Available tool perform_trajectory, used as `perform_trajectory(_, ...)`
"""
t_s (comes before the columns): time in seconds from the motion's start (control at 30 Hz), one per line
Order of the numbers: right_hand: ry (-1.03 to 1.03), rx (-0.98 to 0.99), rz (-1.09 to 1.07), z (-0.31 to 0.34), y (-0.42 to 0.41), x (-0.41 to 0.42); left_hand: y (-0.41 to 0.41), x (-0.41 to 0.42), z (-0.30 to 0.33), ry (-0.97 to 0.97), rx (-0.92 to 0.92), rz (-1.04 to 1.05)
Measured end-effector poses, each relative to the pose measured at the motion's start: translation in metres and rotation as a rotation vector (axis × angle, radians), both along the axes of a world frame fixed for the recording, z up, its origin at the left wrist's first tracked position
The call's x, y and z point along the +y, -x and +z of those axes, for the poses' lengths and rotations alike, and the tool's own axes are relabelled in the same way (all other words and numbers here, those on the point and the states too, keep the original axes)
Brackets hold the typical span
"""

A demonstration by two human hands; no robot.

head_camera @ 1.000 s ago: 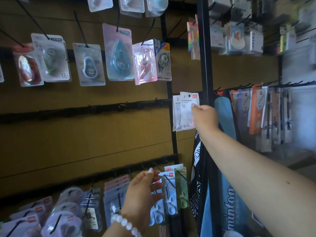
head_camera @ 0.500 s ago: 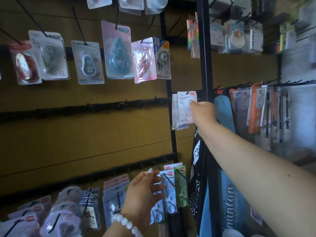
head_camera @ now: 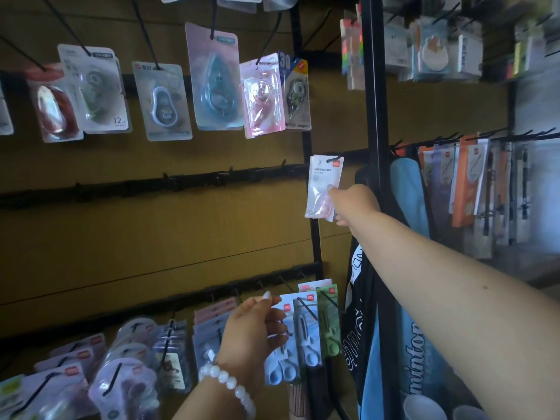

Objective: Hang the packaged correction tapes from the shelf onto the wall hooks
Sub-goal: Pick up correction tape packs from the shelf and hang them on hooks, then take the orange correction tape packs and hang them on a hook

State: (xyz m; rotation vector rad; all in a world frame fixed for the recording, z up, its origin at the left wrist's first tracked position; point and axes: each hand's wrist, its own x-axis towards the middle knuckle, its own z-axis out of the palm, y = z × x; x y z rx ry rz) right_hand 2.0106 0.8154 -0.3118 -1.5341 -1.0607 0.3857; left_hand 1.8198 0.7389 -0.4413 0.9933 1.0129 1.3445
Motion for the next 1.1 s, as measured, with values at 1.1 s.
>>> perform_trajectory(1.1,0.904,-0.264,0.237,-0.474,0.045,-0.015,0.042,0.046,-0.314,0.527,0.553,-0.074)
